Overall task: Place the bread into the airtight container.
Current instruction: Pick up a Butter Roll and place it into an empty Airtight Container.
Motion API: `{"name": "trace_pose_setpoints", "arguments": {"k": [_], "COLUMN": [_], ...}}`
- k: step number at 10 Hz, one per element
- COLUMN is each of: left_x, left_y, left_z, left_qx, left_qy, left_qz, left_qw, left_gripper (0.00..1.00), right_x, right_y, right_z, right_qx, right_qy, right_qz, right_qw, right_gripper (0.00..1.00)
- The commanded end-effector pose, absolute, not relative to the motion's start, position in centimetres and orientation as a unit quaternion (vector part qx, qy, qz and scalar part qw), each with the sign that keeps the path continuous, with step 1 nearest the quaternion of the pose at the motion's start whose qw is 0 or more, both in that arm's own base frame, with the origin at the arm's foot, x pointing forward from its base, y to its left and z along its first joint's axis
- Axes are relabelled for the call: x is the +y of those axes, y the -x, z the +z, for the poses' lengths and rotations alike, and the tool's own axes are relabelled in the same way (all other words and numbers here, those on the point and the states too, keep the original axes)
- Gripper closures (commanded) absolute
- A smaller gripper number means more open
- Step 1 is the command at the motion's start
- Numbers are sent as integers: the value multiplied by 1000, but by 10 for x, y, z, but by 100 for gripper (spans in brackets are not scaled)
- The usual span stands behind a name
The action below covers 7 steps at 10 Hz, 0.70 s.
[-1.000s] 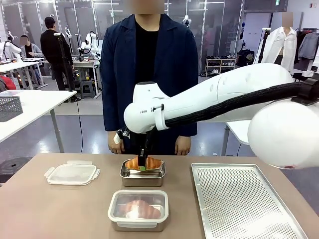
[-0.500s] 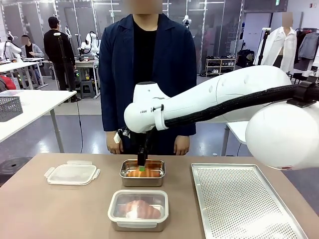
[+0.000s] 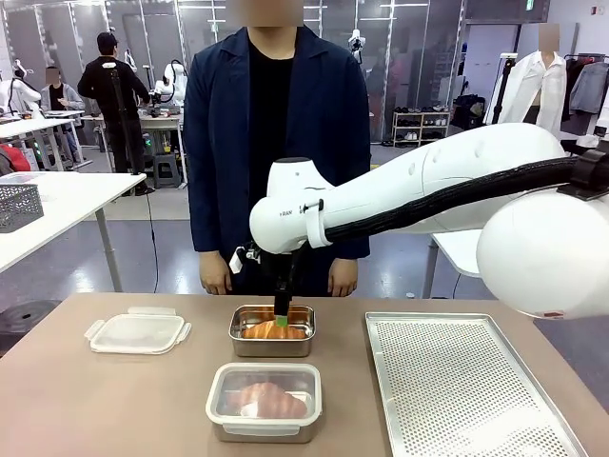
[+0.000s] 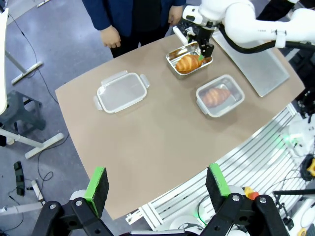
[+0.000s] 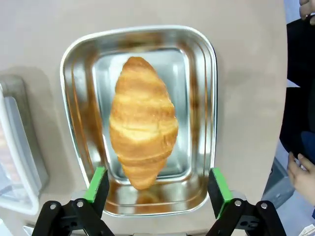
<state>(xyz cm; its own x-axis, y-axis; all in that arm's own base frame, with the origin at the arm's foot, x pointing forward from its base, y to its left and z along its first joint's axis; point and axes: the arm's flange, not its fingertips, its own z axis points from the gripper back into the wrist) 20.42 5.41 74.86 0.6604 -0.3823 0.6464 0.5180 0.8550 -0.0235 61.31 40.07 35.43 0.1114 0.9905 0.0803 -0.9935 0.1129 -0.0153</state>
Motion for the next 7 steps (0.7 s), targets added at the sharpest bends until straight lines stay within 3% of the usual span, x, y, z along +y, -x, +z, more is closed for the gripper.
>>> {"name": "trace_pose_setpoints", "arguments": {"k": [1, 7], "left_x": [54, 54], "left_y": [-203, -203], "left_z": [750, 750], "left_qx": [-327, -327], "left_qy": [103, 103], "left_qz": [-256, -256], "left_qw": [904, 904], "left_gripper": [0, 0], "right_x": [413, 413], "right_y": [-608, -608], "right_z": [360, 360], "right_qx": [-35, -35], "right_qy": [-22, -22], "right_qz": [662, 662], "right_qw": [748, 748], "right_gripper": [0, 0]}}
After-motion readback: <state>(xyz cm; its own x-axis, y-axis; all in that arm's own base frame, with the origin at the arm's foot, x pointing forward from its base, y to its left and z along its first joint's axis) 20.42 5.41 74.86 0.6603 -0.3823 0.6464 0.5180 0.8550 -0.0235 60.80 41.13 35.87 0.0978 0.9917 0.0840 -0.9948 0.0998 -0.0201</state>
